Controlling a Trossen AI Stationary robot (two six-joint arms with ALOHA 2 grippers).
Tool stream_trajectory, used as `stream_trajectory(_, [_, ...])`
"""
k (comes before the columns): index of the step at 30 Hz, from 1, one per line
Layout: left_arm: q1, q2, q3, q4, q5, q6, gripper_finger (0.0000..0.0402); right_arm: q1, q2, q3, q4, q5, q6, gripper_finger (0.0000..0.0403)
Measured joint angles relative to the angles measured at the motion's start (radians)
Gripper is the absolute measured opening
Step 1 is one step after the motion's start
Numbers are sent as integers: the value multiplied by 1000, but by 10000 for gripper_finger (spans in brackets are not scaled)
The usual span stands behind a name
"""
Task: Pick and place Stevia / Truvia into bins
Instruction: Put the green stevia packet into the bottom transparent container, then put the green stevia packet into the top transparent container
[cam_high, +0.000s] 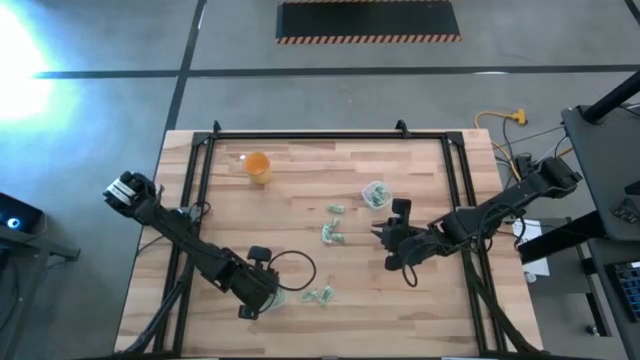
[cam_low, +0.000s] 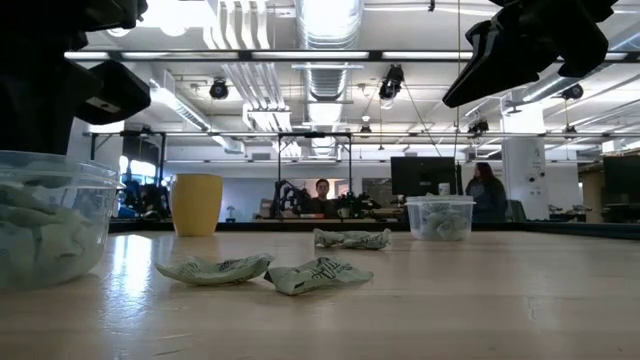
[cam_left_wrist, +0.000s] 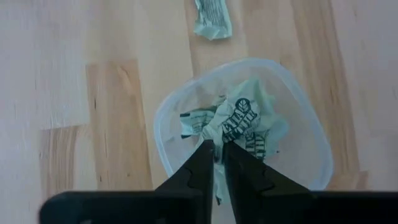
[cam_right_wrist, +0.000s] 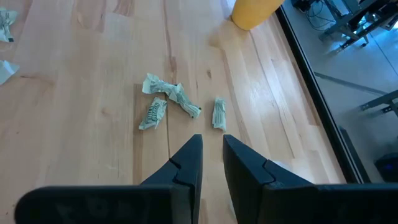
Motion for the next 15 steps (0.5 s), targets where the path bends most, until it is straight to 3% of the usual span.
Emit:
stream_trajectory(9, [0,-5,0,1,28,-1,121,0,0,0,2,0,5,54])
stream_trajectory(15, [-1,-60,19,-12,60,4,148,-1,0,-7,43,-25,21,54])
